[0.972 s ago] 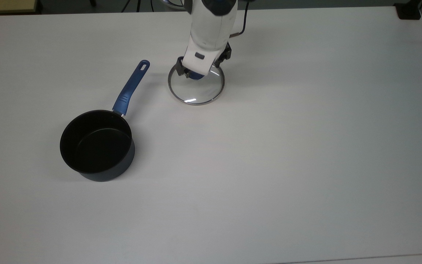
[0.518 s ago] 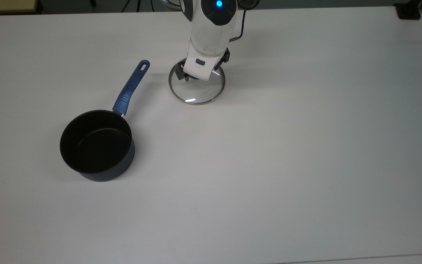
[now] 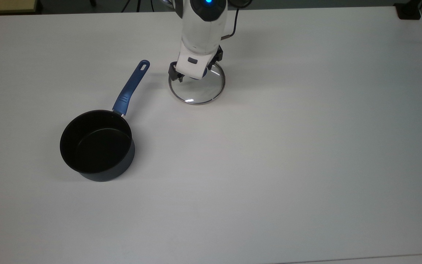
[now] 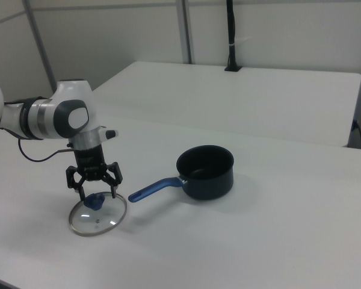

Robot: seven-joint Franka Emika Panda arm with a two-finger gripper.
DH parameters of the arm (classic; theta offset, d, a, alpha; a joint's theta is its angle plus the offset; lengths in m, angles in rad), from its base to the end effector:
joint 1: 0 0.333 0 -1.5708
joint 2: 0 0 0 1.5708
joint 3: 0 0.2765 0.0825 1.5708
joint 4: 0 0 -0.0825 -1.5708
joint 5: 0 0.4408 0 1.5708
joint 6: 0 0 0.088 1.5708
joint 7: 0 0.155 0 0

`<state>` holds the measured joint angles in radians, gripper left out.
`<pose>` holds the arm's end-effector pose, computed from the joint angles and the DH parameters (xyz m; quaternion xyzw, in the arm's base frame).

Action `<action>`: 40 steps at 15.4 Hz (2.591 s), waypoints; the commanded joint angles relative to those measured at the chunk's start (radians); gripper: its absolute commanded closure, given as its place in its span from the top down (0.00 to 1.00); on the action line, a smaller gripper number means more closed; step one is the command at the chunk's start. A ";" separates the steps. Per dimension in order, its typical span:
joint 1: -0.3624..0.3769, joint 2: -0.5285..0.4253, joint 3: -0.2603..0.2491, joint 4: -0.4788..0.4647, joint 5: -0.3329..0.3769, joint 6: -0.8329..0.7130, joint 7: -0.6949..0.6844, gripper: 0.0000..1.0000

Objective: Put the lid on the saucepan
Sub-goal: 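Lower the open gripper over the blue knob of the glass lid, then close the gripper on the blue knob of the lid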

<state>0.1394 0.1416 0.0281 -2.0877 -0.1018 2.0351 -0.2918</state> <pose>0.5701 0.0865 0.2219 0.9618 0.2527 -0.0991 0.0350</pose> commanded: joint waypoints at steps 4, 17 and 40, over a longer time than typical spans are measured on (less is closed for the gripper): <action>0.012 -0.171 -0.004 -0.213 -0.007 0.163 -0.009 0.98; 0.012 -0.139 -0.004 -0.223 -0.007 0.215 -0.009 0.95; 0.014 -0.140 -0.004 -0.201 0.005 0.240 0.077 0.60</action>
<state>0.1462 0.0145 0.0290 -2.2871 -0.1012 2.2544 -0.2407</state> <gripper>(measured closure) 0.330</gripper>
